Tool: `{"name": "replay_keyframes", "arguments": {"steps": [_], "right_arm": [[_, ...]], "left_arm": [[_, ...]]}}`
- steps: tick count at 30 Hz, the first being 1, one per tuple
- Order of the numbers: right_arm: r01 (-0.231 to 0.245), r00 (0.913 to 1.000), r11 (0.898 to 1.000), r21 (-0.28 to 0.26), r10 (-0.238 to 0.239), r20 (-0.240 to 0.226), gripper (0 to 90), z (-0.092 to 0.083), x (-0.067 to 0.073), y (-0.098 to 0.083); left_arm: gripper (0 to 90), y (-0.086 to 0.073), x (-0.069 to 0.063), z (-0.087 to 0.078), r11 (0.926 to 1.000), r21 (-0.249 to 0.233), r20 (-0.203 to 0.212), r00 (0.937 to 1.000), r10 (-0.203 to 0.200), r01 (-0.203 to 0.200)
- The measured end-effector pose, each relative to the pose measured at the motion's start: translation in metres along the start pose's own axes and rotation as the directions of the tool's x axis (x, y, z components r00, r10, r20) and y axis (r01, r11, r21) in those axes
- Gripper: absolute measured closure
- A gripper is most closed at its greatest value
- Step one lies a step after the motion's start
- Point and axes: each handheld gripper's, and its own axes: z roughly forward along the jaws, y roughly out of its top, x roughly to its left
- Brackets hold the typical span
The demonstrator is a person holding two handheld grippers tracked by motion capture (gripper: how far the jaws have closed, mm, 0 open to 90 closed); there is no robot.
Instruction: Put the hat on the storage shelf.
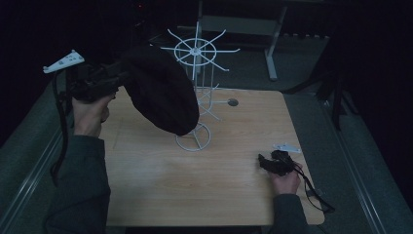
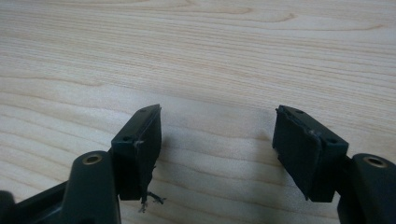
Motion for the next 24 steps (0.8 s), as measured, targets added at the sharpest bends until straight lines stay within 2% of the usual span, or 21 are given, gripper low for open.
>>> {"name": "replay_keyframes", "arguments": {"steps": [6,12,24], "right_arm": [[0.003,1.0,1.0,0.0,-0.003,0.001,32.5,0.0,0.0,0.0],[0.003,1.0,1.0,0.0,-0.003,0.001,32.5,0.0,0.0,0.0],[0.001,1.0,1.0,0.0,-0.001,0.0,32.5,0.0,0.0,0.0]], "left_arm": [[27.3,0.0,0.0,-0.002,1.0,-0.009,0.005,1.0,0.002,-0.002],[24.7,0.001,-0.001,-0.007,0.9995,-0.018,-0.025,0.9994,0.024,-0.025],[25.7,-0.005,0.005,-0.02,0.9987,-0.051,-0.029,0.9996,0.005,-0.006]]}}
